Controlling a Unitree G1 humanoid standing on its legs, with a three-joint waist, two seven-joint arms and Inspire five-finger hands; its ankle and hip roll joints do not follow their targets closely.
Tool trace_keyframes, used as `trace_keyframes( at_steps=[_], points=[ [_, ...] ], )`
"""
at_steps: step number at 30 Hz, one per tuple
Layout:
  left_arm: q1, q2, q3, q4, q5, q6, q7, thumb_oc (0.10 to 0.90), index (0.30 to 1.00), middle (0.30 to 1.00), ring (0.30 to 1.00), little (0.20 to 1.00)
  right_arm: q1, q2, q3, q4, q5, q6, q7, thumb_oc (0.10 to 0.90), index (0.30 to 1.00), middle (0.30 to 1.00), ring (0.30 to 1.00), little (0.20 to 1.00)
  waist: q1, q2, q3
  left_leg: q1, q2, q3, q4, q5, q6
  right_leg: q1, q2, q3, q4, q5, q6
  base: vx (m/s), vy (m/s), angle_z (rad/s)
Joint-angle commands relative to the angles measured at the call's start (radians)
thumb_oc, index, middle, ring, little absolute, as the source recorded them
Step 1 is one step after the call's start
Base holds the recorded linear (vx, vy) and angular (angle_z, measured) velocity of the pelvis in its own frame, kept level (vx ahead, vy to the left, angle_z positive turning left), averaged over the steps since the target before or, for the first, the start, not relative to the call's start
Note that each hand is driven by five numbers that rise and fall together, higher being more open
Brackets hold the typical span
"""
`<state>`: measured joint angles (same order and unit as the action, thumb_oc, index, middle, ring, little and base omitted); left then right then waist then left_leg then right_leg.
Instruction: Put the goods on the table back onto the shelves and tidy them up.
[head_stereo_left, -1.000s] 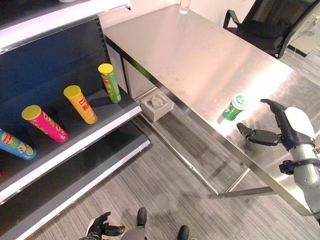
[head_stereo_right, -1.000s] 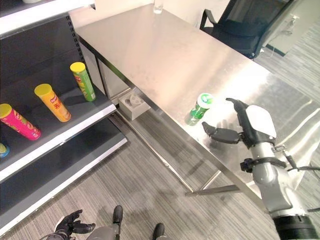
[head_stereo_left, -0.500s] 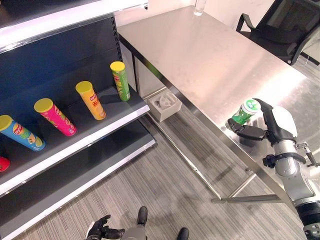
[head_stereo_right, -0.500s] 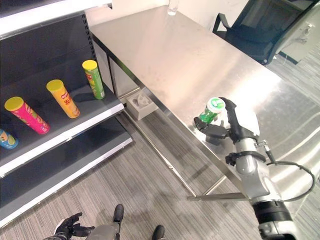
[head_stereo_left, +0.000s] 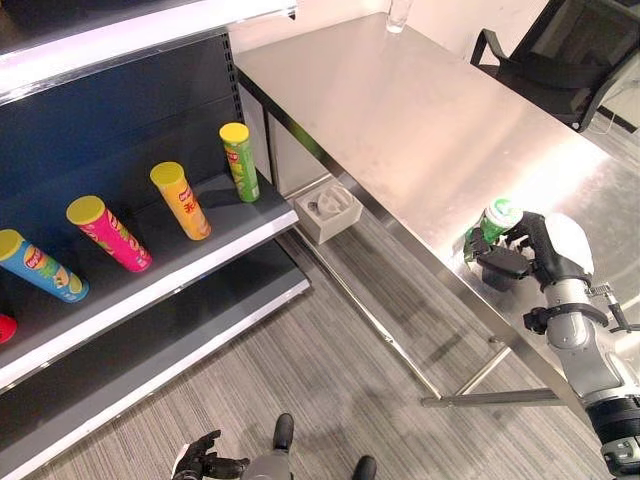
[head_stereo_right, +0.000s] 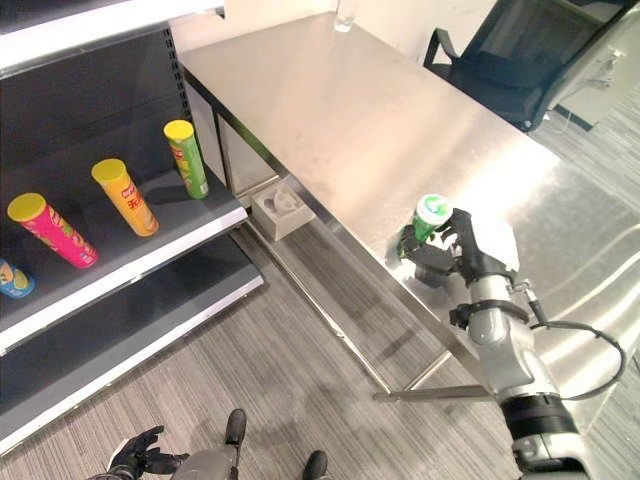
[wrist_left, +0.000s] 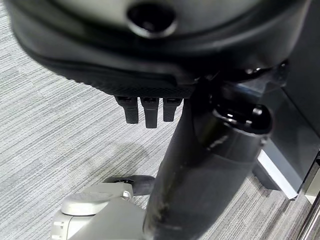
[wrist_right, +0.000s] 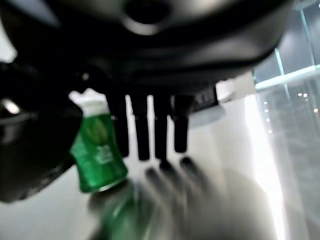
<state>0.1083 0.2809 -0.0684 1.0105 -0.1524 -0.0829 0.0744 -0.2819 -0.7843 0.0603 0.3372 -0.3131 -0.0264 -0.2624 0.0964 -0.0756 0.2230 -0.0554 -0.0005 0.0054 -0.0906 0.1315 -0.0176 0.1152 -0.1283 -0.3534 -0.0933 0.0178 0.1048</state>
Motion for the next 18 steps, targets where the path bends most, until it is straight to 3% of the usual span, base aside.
trace_keyframes(
  at_steps=[1, 18],
  points=[
    [-0.037, 0.025, -0.02, 0.027, 0.031, -0.022, 0.008, 0.8, 0.9, 0.9, 0.9, 0.9, -0.115, -0.058, -0.02, -0.041, -0.01, -0.022, -0.059, 0.4, 0.3, 0.3, 0.3, 0.3, 0.028, -0.014, -0.053, 0.071, 0.059, 0.034, 0.003, -0.141, -0.061, -0.023, -0.111, -0.005, 0.027, 0.004, 0.096, 0.0, 0.0, 0.0],
    [-0.035, 0.027, -0.013, 0.025, 0.044, -0.012, 0.012, 0.8, 0.9, 0.9, 0.9, 0.9, -0.072, -0.066, -0.095, -0.153, -0.021, -0.023, -0.083, 0.4, 0.3, 0.3, 0.3, 0.3, 0.01, -0.011, -0.07, 0.093, 0.068, 0.045, 0.003, -0.149, -0.063, -0.008, -0.105, 0.001, 0.025, -0.002, 0.093, 0.0, 0.0, 0.0]
  ],
)
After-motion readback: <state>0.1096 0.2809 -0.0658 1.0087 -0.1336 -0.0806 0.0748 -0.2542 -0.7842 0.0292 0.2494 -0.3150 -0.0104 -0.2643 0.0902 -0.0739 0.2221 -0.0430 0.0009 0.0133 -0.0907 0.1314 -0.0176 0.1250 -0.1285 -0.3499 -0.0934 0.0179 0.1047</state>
